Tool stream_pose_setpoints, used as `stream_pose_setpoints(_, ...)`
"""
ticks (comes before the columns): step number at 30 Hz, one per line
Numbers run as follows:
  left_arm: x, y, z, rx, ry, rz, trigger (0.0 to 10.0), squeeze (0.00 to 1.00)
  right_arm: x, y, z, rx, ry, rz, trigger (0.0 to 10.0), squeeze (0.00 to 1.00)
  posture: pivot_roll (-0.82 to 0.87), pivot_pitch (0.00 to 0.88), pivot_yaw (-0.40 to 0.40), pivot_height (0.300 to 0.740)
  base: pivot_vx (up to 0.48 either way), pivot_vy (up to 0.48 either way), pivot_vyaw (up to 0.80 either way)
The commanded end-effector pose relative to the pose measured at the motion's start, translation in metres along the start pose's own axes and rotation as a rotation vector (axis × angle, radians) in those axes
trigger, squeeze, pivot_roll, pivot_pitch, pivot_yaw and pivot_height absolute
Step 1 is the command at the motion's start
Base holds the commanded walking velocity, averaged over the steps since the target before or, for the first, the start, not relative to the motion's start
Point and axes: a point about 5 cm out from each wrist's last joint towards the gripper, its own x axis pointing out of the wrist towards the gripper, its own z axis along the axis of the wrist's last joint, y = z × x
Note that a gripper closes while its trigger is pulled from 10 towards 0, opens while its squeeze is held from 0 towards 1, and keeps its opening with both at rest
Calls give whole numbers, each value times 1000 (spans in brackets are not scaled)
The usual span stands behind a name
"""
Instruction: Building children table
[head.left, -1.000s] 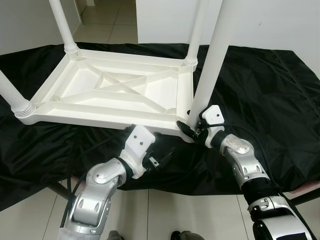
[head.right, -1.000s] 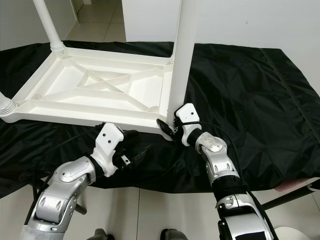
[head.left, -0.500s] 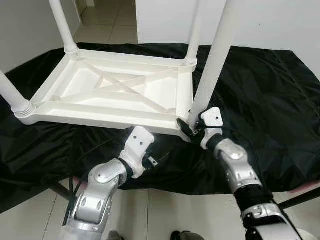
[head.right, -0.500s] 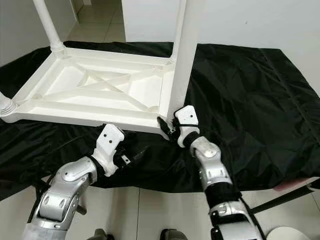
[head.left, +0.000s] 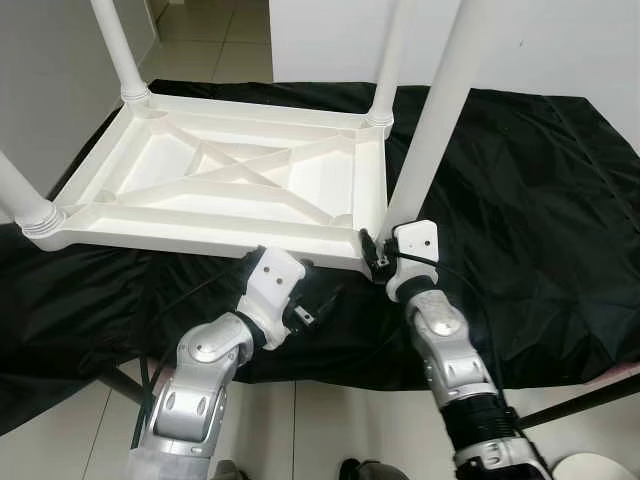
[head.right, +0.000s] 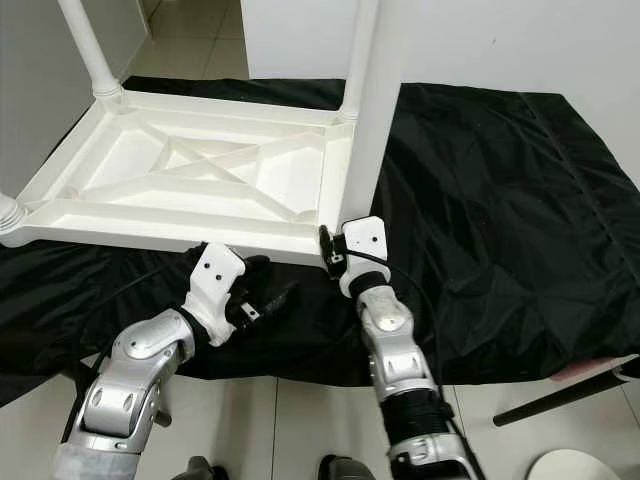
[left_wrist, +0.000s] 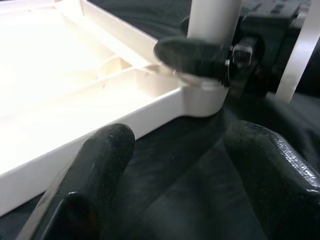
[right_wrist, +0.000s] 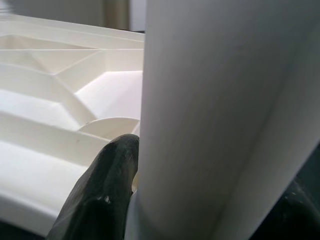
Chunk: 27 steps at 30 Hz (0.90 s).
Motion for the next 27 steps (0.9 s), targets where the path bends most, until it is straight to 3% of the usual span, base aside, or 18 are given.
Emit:
stream_pose_setpoints(1, -3, 17, -4, -2, 24, 312, 10000, 0, -6, -2, -15, 56, 88, -109, 10000, 0, -19, 135, 19, 740, 0, 0, 0)
stream_pose_setpoints(8, -2, 20, -3, 2, 22, 324, 10000, 0, -7, 3, -12, 66, 81, -108, 10000, 0, -25, 128, 28, 740, 0, 0, 0)
stream_pose_setpoints(9, -1, 21, -3, 8, 20, 321, 10000, 0, -9, 4, -12, 73, 76, -102, 10000, 455, -27, 124, 31, 740, 0, 0, 0)
stream_pose_setpoints(10, -1, 21, -3, 8, 20, 321, 10000, 0, -9, 4, -12, 73, 76, -102, 10000, 455, -27, 124, 31, 740, 0, 0, 0)
stream_pose_setpoints(11, 0, 21, -2, 10, 16, 316, 10000, 0, -10, 5, -10, 105, 61, -83, 10000, 1000, -30, 123, 32, 740, 0, 0, 0)
stream_pose_setpoints(20, 4, 20, 0, 15, 6, 301, 10000, 0, -11, 1, 1, 106, 8, -29, 10000, 1000, -43, 117, 36, 740, 0, 0, 0)
stream_pose_setpoints(21, 5, 19, 0, 14, 4, 298, 10000, 0, -12, -1, 3, 101, 5, 44, 10000, 1000, -46, 114, 33, 740, 0, 0, 0)
stream_pose_setpoints(22, 6, 18, -1, 14, 4, 295, 10000, 0, -13, -3, 4, 77, 2, 141, 10000, 0, -48, 112, 30, 740, 0, 0, 0)
stream_pose_setpoints(23, 6, 18, -1, 14, 4, 295, 10000, 0, -13, -3, 4, 77, 2, 141, 10000, 0, -48, 112, 30, 740, 0, 0, 0)
stream_pose_setpoints(24, 6, 17, -1, 12, 4, 291, 10000, 0, -15, -7, 4, 61, 8, 227, 10000, 0, -48, 111, 28, 740, 0, 0, 0)
stream_pose_setpoints(26, 6, 17, -1, 12, 4, 291, 10000, 0, -15, -7, 4, 61, 8, 227, 10000, 0, -48, 111, 28, 740, 0, 0, 0)
stream_pose_setpoints(27, 6, 17, -1, 11, 4, 289, 10000, 0, -16, -12, 4, 28, 9, 316, 10000, 0, -47, 111, 28, 740, 0, 0, 0)
